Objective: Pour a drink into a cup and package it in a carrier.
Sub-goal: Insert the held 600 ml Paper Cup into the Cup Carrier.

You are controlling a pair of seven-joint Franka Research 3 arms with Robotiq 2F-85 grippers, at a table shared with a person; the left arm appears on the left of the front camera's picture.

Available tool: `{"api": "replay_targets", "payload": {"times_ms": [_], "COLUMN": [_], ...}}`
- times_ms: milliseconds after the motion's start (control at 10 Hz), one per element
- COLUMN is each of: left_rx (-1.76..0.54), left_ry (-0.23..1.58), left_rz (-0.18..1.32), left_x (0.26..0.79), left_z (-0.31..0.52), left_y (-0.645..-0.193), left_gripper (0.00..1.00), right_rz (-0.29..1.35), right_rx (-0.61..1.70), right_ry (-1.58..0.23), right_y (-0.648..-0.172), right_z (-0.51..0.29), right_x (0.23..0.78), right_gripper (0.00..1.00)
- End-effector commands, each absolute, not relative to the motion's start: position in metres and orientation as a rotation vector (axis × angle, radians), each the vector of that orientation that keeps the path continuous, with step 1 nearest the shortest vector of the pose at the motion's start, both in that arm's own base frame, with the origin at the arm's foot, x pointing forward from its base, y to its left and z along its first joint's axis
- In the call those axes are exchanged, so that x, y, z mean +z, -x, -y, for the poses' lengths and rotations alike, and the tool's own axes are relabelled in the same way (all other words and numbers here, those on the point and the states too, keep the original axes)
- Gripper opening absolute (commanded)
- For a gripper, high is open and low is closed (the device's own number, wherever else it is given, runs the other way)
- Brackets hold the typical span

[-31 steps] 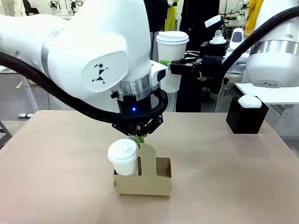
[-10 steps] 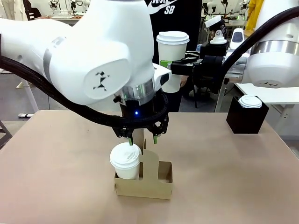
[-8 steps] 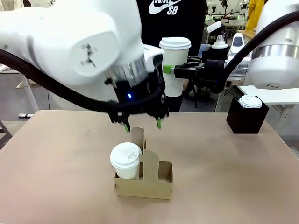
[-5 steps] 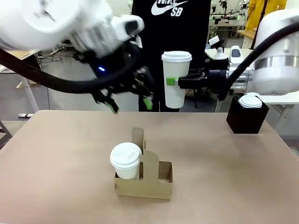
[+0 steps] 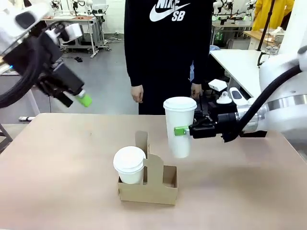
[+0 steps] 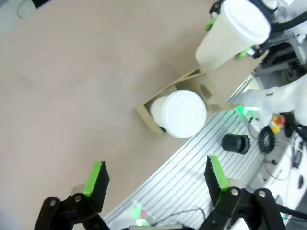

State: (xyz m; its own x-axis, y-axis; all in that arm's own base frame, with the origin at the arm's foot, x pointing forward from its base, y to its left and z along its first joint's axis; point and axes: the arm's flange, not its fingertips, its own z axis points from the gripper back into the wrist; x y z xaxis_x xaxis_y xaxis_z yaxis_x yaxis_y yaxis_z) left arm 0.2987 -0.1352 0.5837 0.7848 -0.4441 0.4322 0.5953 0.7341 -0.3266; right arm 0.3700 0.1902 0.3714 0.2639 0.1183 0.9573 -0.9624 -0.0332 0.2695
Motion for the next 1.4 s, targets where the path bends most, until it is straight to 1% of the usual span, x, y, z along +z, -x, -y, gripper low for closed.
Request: {"api": "replay_targets", "payload": {"times_ms": [0,100,200,300,400,500,600,700,800,900,1000,1100,1200,1300], "left_rx": [-0.561,-0.561,-0.561,-0.561,-0.579,-0.61,-0.62,-0.688,-0.7,-0.767,-0.802,-0.841,-0.851,-0.78], "left_ry": [0.451,0.451,0.451,0.451,0.447,0.463,0.438,0.409,0.393,0.426,0.444,0.492,0.486,0.428], "left_rz": [0.304,0.304,0.304,0.304,0.324,0.358,0.372,0.433,0.474,0.542,0.577,0.586,0.572,0.555], "left_x": [0.598,0.598,0.598,0.598,0.59,0.575,0.568,0.56,0.548,0.535,0.525,0.516,0.51,0.553], "left_z": [0.157,0.157,0.157,0.157,0.15,0.135,0.119,0.105,0.09,0.074,0.066,0.059,0.055,0.063], "left_y": [-0.299,-0.299,-0.299,-0.299,-0.296,-0.296,-0.296,-0.295,-0.292,-0.29,-0.289,-0.285,-0.286,-0.306], "left_gripper": [1.0,1.0,1.0,1.0,1.0,1.0,1.0,1.0,1.0,1.0,1.0,1.0,1.0,1.0], "right_rz": [1.013,0.904,0.904,0.938,0.982,1.007,1.042,1.057,1.043,1.012,1.004,0.993,0.983,0.972], "right_rx": [1.005,1.094,1.094,1.078,1.226,1.3,1.34,1.37,1.375,1.362,1.353,1.345,1.343,1.343], "right_ry": [-1.284,-1.277,-1.277,-1.281,-1.339,-1.368,-1.39,-1.401,-1.415,-1.454,-1.446,-1.453,-1.466,-1.48], "right_y": [-0.379,-0.37,-0.37,-0.371,-0.362,-0.361,-0.362,-0.361,-0.358,-0.357,-0.357,-0.357,-0.358,-0.359], "right_z": [-0.194,-0.19,-0.19,-0.19,-0.2,-0.207,-0.214,-0.22,-0.223,-0.223,-0.22,-0.219,-0.218,-0.219], "right_x": [0.404,0.371,0.371,0.378,0.378,0.37,0.366,0.362,0.357,0.35,0.345,0.339,0.335,0.327], "right_gripper": [0.81,0.81,0.81,0.81,0.81,0.81,0.81,0.81,0.81,0.81,0.81,0.81,0.81,0.81]}}
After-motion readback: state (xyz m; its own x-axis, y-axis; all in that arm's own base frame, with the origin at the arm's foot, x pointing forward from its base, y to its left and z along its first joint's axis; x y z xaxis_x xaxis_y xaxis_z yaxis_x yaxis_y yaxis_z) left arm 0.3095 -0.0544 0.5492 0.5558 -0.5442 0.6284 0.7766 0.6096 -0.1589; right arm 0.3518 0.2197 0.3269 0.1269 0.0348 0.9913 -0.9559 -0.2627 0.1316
